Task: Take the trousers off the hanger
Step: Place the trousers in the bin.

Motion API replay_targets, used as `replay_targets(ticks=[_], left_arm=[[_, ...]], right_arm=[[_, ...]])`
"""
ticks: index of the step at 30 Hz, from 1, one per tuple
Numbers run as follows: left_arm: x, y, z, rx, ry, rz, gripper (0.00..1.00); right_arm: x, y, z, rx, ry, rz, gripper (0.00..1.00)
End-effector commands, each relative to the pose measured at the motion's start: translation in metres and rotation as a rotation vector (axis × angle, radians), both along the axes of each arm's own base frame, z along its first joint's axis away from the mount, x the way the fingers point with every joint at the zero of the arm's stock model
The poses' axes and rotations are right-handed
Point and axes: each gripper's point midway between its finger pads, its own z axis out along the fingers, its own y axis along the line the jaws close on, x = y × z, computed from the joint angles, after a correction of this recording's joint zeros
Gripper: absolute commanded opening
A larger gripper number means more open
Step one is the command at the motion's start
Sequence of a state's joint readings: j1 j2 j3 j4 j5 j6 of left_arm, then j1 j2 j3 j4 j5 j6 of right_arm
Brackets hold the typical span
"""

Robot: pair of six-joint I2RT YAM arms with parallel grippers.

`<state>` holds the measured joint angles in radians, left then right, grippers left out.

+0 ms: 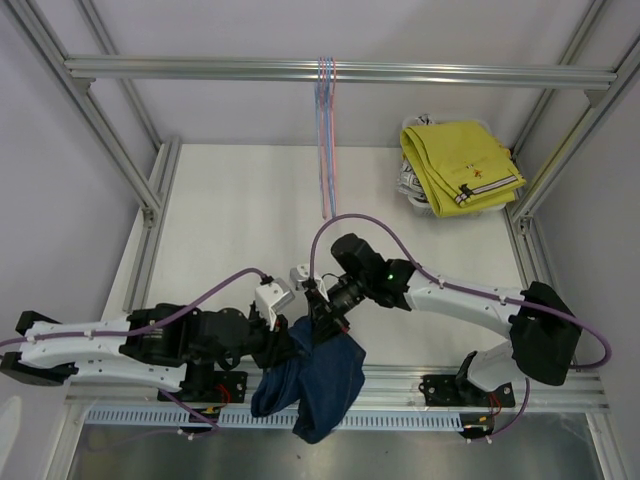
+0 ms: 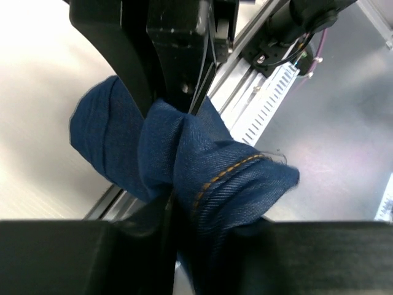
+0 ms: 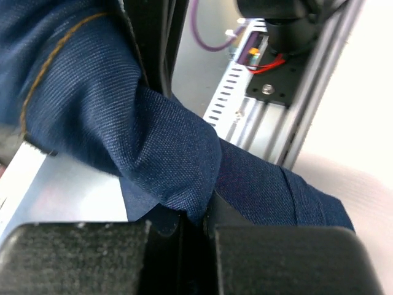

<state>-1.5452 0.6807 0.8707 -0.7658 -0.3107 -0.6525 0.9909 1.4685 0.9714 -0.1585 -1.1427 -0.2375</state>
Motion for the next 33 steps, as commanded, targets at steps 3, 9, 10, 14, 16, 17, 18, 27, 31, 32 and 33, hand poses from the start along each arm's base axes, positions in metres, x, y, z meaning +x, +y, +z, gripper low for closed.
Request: replay_targets(ticks=[3,9,10,14,16,17,18,27,31,32,33], left_arm=[[0.007,-0.005,0.040,-0.114,-0.016,0.040,0.50],[0.013,0.004,0.051,-0.118,-0.038,0.071,0.69],[0.014,0.006,0.050,-0.111,-0.041,0.074,0.70],[0.016,0.010,0.058,-0.120,-0.049,0.086,0.79],[0.017,0.012,0.060,-0.123,-0.053,0.094,0.82],[0.018,0.013,0.060,-0.120,-0.054,0.095,0.84],[0.018,0.013,0.063,-0.122,-0.056,0.096,0.85],[0.021,0.019,0.072,-0.136,-0.070,0.113,0.91],[0.022,0.020,0.075,-0.136,-0.071,0.114,0.93],[0.021,0.020,0.077,-0.140,-0.071,0.111,0.94],[0.021,0.020,0.077,-0.136,-0.074,0.111,0.94]], right_arm=[[0.016,0.011,0.036,0.011,-0.082,-0.216,0.00],[0.034,-0.005,0.059,-0.008,-0.150,-0.463,0.00],[0.041,-0.009,0.057,-0.033,-0.148,-0.534,0.00],[0.053,-0.028,0.056,-0.095,-0.163,-0.699,0.00],[0.065,-0.039,0.061,-0.103,-0.180,-0.805,0.00],[0.068,-0.045,0.060,-0.125,-0.175,-0.851,0.00],[0.073,-0.050,0.061,-0.133,-0.181,-0.901,0.00],[0.135,-0.124,0.070,-0.174,-0.189,-1.501,0.00],[0.158,-0.170,0.091,-0.117,-0.174,-1.811,0.00],[0.161,-0.184,0.092,-0.121,-0.172,-1.887,0.00],[0.164,-0.201,0.102,-0.069,-0.126,-1.993,0.00]])
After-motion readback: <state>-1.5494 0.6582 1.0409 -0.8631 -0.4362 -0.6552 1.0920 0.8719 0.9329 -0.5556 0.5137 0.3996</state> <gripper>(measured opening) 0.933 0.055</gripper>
